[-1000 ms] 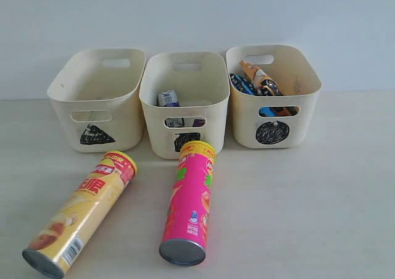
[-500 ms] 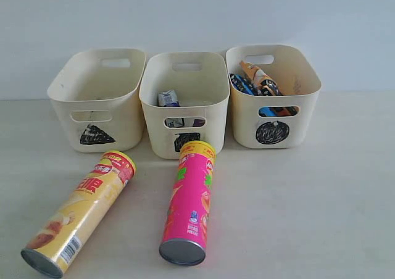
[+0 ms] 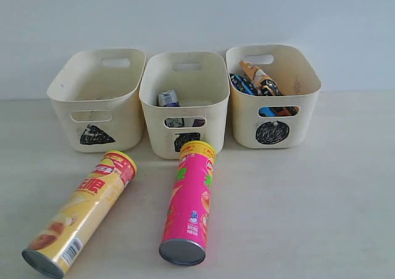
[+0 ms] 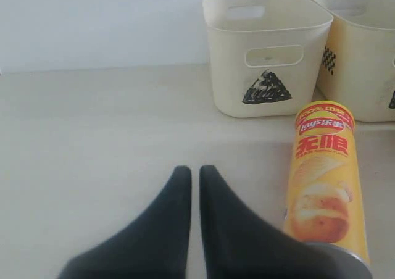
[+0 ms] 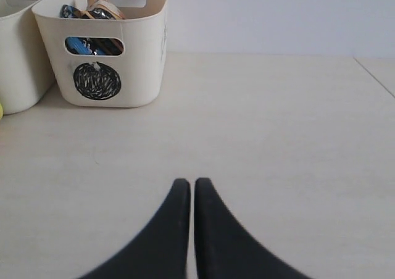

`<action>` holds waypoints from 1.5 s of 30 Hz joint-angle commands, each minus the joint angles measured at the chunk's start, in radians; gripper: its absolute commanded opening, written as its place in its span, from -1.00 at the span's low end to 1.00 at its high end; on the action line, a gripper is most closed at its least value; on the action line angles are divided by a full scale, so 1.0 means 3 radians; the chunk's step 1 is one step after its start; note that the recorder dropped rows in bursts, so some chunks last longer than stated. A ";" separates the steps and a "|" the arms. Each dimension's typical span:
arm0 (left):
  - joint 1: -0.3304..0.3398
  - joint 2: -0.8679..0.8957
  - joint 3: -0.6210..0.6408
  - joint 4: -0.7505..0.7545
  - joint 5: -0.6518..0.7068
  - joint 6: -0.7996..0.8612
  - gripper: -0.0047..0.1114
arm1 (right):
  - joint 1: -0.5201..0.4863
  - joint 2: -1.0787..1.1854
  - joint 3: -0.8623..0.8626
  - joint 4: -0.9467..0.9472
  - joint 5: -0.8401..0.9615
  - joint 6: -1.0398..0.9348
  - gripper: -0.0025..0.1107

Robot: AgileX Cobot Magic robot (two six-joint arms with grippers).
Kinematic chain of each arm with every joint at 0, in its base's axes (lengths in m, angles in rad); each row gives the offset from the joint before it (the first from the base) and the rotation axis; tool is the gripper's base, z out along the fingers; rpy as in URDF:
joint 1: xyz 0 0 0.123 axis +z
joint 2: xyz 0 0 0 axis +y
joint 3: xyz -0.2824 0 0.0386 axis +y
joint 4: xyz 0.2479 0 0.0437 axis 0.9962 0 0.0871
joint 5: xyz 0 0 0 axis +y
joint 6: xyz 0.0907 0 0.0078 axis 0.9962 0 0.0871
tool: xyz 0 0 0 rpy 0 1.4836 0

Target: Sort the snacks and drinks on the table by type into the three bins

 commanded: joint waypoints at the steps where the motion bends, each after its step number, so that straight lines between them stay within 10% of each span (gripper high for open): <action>1: 0.0012 -0.0013 -0.0008 -0.0024 -0.0041 0.0001 -0.84 | -0.0016 -0.0018 0.0017 -0.0040 -0.0011 -0.0021 -0.96; 20: 0.0012 -0.0013 -0.0008 -0.0167 -0.0905 0.0255 -0.84 | -0.0016 -0.0018 0.0017 -0.0040 -0.0011 -0.0021 -0.96; 34: 0.0005 -0.0013 -0.0008 -0.0534 -0.1570 -0.0969 -0.84 | -0.0016 -0.0018 0.0017 -0.0040 -0.0011 -0.0021 -0.96; 45: 0.0006 0.1083 -0.0983 -0.0373 -0.1550 -0.0962 -0.84 | -0.0016 -0.0018 0.0017 -0.0040 -0.0011 -0.0021 -0.96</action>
